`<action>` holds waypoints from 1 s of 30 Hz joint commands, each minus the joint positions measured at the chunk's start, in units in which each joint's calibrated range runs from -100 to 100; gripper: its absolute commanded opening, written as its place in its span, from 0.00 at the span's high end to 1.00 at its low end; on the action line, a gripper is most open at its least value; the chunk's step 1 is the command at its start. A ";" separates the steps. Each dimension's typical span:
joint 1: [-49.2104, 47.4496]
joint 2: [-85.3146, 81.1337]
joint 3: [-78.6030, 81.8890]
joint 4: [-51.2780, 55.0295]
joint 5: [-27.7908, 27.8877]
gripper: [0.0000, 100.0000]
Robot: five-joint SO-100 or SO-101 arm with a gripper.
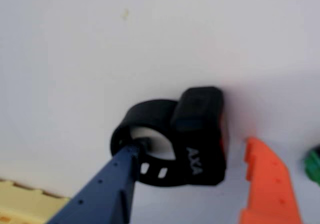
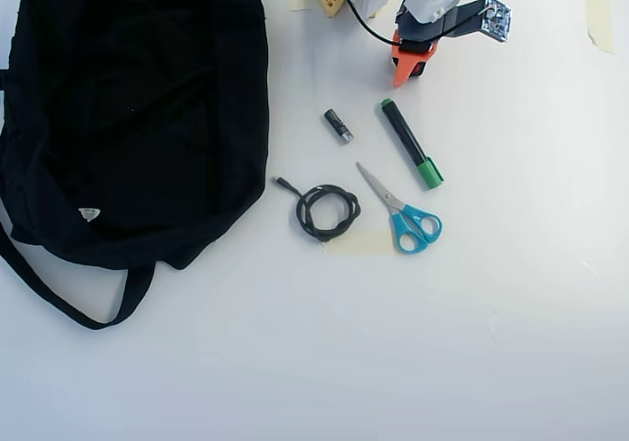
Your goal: Put the bike light into the black bag
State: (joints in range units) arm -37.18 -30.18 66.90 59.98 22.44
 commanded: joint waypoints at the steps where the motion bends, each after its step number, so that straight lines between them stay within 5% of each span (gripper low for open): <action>1: -0.14 -0.11 0.30 -0.47 -0.26 0.75; 8: -0.07 -0.11 -0.33 -0.21 -0.26 0.98; 22: 0.23 -1.19 -3.29 0.83 -1.57 0.98; 30: 0.23 -1.19 -18.12 17.45 -3.62 0.98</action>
State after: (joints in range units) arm -37.25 -30.43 55.90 70.89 19.12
